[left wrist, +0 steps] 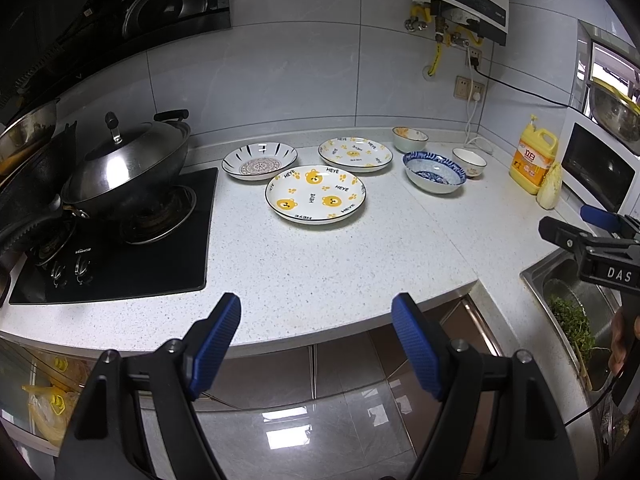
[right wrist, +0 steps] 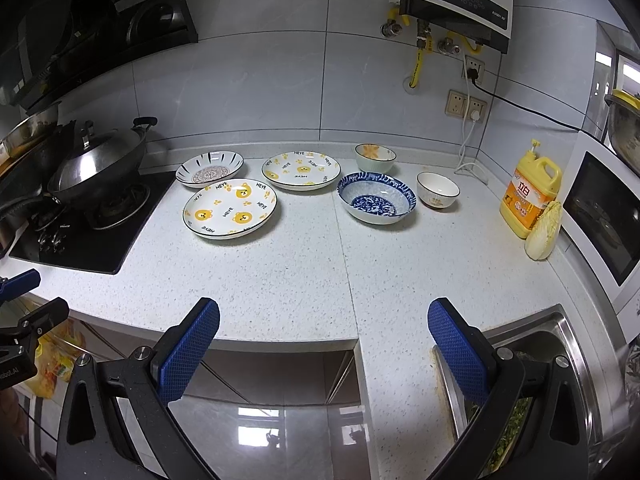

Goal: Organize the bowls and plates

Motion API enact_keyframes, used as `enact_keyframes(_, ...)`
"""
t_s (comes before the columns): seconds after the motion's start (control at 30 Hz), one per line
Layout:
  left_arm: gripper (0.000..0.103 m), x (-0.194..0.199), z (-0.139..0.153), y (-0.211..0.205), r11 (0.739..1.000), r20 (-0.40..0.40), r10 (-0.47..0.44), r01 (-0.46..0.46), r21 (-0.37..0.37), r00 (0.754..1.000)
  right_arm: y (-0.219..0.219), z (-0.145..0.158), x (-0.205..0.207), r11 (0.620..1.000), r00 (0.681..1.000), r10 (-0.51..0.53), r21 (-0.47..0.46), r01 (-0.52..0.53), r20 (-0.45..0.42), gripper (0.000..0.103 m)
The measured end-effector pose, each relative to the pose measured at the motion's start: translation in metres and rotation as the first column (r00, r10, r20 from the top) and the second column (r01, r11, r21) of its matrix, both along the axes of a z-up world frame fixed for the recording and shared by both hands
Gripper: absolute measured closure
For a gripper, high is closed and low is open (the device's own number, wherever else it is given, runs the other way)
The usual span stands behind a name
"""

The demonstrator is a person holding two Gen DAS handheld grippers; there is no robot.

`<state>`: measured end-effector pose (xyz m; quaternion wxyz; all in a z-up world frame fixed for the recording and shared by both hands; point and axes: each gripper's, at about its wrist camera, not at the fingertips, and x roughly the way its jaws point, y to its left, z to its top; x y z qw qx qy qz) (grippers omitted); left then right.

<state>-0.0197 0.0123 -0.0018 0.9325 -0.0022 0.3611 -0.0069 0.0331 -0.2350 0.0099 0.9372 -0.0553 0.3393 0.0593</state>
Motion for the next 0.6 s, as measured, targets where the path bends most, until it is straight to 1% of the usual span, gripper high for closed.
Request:
enact_keyframes(0.27, 0.026, 0.002, 0.000, -0.001, 1.000, -0.003, -0.002, 0.002, 0.001, 1.000, 0.004, 0.000, -0.002, 1.000, 1.000, -0.009, -0.003, 0.009, 0.002, 0.001)
enact_keyframes(0.6, 0.026, 0.000, -0.003, 0.016, 1.000, 0.003, -0.025, 0.025, -0.014, 1.000, 0.019, 0.002, -0.008, 1.000, 1.000, -0.026, -0.014, 0.026, 0.009, 0.001)
